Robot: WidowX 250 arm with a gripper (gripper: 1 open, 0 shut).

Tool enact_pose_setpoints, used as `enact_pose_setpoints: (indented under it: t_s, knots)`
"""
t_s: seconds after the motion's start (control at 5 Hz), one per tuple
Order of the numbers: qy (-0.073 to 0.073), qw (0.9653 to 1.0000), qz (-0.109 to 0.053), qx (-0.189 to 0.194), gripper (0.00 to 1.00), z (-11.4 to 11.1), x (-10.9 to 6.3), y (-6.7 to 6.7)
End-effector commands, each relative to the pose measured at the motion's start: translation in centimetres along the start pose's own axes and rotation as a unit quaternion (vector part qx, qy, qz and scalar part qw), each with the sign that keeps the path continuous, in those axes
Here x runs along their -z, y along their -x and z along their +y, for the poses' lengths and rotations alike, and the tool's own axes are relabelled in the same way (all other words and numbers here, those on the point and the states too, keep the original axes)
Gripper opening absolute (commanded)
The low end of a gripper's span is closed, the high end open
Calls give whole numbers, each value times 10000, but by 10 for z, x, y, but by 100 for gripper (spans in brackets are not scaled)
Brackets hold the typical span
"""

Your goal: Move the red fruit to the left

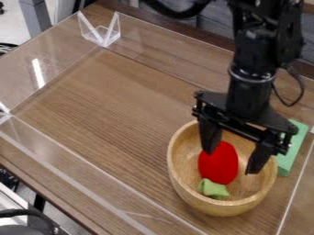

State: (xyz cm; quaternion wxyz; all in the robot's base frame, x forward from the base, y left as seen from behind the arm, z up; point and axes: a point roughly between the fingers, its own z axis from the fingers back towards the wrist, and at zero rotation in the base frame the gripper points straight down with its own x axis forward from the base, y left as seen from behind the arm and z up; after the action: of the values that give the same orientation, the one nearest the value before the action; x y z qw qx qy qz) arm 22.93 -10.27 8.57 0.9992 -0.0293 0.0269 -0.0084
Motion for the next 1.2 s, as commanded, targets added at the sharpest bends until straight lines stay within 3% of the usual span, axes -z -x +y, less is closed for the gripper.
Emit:
enact_pose_setpoints:
  t_s: [0.0,1.0]
  knots:
    - [129,9991,-387,58,100,-5,-10,-1]
    - [297,9968,-722,177,100,-9,-2,-1]
